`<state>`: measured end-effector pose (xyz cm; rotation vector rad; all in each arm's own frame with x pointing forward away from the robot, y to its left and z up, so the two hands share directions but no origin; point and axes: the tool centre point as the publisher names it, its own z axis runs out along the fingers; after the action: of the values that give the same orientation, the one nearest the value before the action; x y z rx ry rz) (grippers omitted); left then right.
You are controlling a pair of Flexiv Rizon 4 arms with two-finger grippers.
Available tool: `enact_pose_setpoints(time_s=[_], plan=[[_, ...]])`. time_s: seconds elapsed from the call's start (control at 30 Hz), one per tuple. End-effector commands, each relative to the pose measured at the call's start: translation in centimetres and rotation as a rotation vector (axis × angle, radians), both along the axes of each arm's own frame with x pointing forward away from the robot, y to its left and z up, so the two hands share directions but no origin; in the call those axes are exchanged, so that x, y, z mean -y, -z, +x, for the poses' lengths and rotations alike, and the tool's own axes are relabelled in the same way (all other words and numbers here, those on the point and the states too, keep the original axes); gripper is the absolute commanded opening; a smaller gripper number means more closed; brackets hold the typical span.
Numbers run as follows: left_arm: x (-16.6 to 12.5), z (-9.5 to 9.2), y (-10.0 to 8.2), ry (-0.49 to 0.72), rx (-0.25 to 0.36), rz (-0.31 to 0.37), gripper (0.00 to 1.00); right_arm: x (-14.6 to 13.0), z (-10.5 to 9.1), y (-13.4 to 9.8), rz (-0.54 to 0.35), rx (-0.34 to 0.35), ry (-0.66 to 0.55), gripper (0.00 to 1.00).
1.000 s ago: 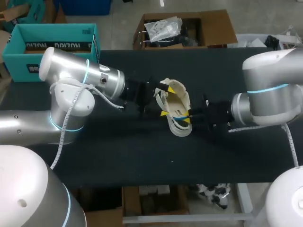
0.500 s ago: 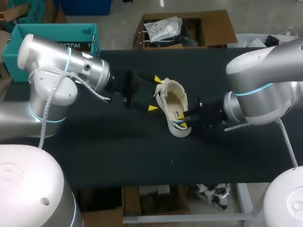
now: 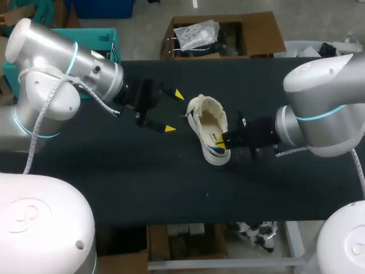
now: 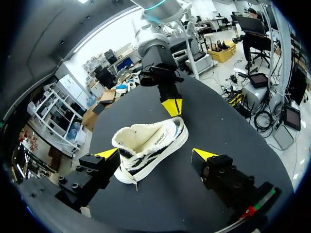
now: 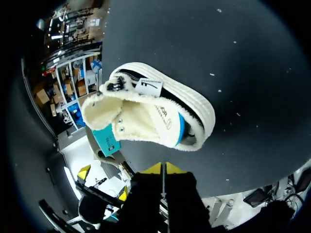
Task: Open the shoe tongue, take the insole out of the shoe, put the insole back into the shoe, and pack the shoe into the shoebox
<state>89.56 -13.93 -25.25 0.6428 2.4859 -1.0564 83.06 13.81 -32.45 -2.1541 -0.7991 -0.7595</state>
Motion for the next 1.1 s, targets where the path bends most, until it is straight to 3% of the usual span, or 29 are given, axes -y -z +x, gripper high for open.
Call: enact_pose_setpoints(time_s=[0.03, 0.13, 0.17, 0.23, 0.3, 0.37, 0.4, 0.7, 0.73, 0.8, 0.87, 1.1], plan=[[0.1, 0.2, -1.0, 0.011, -0.019, 0.063, 1.00, -0.3, 0.8, -1.4, 0.057, 0.013, -0.038, 0.00], [0.1, 0.2, -1.0, 0.011, -0.019, 0.063, 1.00, -1.5, 2.3, -0.6, 0.089, 0.007, -0.066, 0.00], [-0.3, 0.6, -2.0, -0.003, -0.080, 0.001, 1.00, -2.0, 2.7, -0.2, 0.100, 0.002, -0.072, 0.00], [-0.4, 1.8, -3.5, -0.156, -0.259, -0.012, 1.00, -2.8, 3.2, 0.6, 0.101, -0.007, -0.083, 0.00], [-0.6, 4.2, -4.6, -0.429, -0.579, -0.031, 1.00, -3.5, 3.6, 1.5, 0.094, -0.023, -0.088, 0.00], [-1.7, 5.5, -4.7, -0.791, -0.793, -0.049, 1.00, -3.8, 3.7, 2.3, 0.098, -0.041, -0.098, 0.00], [-1.7, 4.8, -5.5, -0.780, -0.747, -0.019, 1.00, -3.9, 3.7, 2.8, 0.090, -0.047, -0.099, 0.00], [-1.7, 4.8, -5.5, -0.780, -0.747, -0.019, 1.00, -3.4, 3.6, 4.7, 0.042, -0.082, -0.094, 0.00], [-1.8, 5.5, -5.8, -0.832, -0.797, -0.017, 1.00, -3.3, 3.6, 4.9, 0.042, -0.083, -0.094, 0.00], [-1.8, 6.5, -6.0, -0.995, -0.968, -0.074, 1.00, -3.0, 3.6, 5.3, 0.027, -0.083, -0.087, 0.00], [-1.2, 6.2, -5.5, -1.071, -1.025, -0.078, 1.00, -2.7, 3.6, 5.6, 0.035, -0.087, -0.080, 0.00], [-0.9, 4.6, -4.9, -1.174, -1.035, -0.094, 1.00, -1.0, 3.1, 4.9, 0.066, -0.072, -0.051, 0.00]])
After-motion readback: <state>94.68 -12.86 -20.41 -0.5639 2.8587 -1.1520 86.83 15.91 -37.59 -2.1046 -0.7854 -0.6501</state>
